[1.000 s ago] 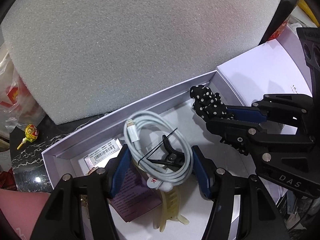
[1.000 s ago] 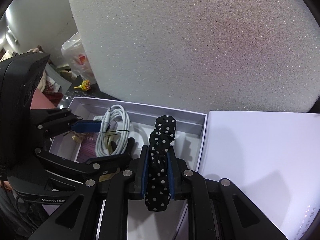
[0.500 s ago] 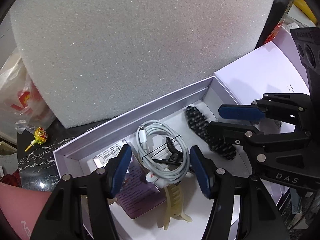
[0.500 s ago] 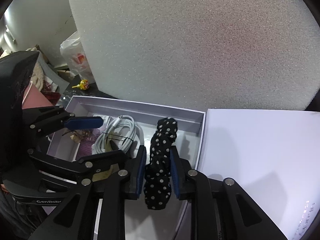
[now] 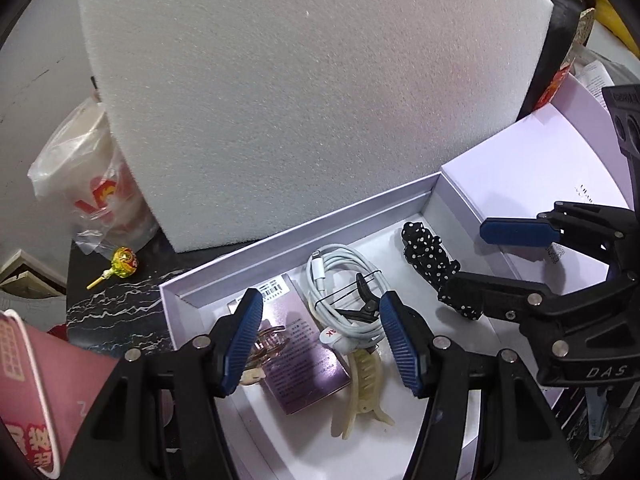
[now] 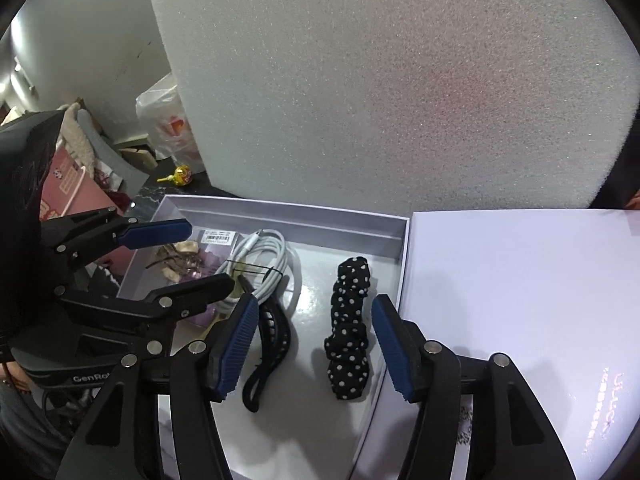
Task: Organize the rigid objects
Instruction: 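Lower cable and scrunchie into the gift box and open both grippers, then withdraw both grippers from the gift box toward the two pink compacts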
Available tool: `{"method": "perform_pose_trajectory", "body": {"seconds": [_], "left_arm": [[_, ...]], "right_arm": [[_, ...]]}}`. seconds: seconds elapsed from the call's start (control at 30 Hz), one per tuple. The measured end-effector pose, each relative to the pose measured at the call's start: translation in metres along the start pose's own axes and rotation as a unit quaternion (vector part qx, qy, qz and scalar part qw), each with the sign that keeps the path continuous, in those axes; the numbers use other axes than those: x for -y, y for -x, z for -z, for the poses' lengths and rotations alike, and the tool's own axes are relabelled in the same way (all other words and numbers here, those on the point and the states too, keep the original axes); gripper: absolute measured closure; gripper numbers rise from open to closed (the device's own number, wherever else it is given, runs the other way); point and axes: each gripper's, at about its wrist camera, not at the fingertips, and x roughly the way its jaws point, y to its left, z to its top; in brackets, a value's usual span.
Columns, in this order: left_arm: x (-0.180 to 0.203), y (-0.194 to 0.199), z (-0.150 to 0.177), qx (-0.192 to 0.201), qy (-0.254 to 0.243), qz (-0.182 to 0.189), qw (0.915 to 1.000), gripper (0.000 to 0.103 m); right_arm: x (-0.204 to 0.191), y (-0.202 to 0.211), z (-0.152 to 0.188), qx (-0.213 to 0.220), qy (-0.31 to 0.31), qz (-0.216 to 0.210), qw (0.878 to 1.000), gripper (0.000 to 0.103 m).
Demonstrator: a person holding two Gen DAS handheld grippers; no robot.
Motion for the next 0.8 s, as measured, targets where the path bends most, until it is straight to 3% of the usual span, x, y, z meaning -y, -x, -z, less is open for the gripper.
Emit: {"method": "perform_pose_trajectory", "body": {"seconds": [0.4, 0.6, 0.67, 0.73, 0.8], "left_arm": [[0.004, 0.058, 0.000, 0.035, -0.001, -0.025, 0.9991, 0.039], [0.012, 0.064, 0.002, 0.050, 0.000, -0.050, 0.9975, 0.038], [0.013, 0.072, 0.004, 0.054, 0.001, -0.053, 0.9971, 0.019], [0.012, 0.077, 0.007, 0.066, 0.002, -0.055, 0.9963, 0.009], [0.013, 0.086, 0.011, 0.075, 0.003, -0.062, 0.9953, 0.009]], "right_arm": [[-0.005, 0.039, 0.010, 0.024, 0.004, 0.015, 1.000, 0.043], [-0.014, 0.064, 0.016, 0.050, 0.019, 0.036, 0.998, 0.042], [-0.018, 0.073, 0.018, 0.062, 0.028, 0.049, 0.996, 0.038], [-0.024, 0.082, 0.020, 0.076, 0.039, 0.067, 0.994, 0.038], [-0.029, 0.092, 0.023, 0.090, 0.046, 0.077, 0.992, 0.036]]}}
